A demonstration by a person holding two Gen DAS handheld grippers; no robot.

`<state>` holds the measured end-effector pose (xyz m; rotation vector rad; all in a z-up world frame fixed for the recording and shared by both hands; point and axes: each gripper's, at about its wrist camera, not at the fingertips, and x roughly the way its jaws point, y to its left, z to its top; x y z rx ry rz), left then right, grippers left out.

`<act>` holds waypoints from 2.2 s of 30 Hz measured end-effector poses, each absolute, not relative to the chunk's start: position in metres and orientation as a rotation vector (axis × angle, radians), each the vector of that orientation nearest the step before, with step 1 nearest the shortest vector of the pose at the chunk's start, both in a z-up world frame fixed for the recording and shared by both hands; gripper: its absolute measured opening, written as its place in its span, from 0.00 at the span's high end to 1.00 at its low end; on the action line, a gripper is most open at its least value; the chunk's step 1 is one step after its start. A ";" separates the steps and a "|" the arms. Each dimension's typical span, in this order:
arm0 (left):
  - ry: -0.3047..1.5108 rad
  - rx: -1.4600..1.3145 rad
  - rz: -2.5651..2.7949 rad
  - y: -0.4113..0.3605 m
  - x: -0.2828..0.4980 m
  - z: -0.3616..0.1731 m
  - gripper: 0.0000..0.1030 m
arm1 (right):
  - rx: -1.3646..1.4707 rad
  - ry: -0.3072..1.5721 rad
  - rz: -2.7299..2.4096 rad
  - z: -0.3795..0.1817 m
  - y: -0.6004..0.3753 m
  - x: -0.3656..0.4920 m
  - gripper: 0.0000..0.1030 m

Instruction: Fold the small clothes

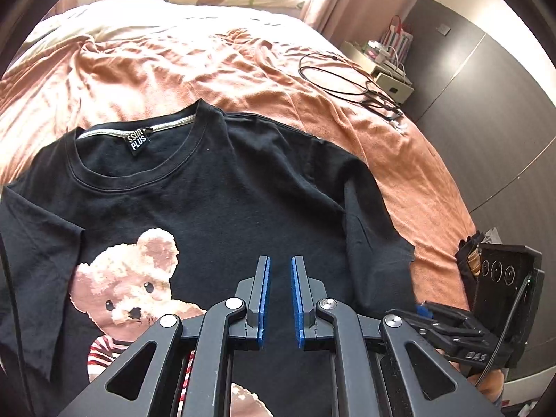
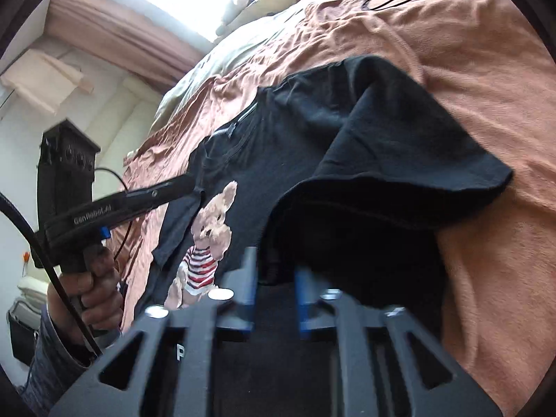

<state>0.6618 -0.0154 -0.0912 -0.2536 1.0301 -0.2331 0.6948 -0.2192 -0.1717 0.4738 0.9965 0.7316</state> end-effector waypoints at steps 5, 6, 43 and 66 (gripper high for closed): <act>1.023 -0.237 -0.237 -0.017 0.658 -0.087 0.88 | 0.607 0.948 0.684 -0.167 -0.256 0.704 0.26; 1.022 -0.232 -0.236 -0.017 0.658 -0.087 0.88 | 0.639 0.950 0.666 -0.168 -0.264 0.708 0.26; 1.003 -0.344 -0.169 0.078 0.633 -0.111 0.88 | 0.644 0.805 0.570 -0.114 -0.191 0.740 0.98; 0.992 -0.392 -0.130 0.118 0.629 -0.110 0.86 | 0.337 0.922 0.759 -0.112 -0.064 0.765 0.51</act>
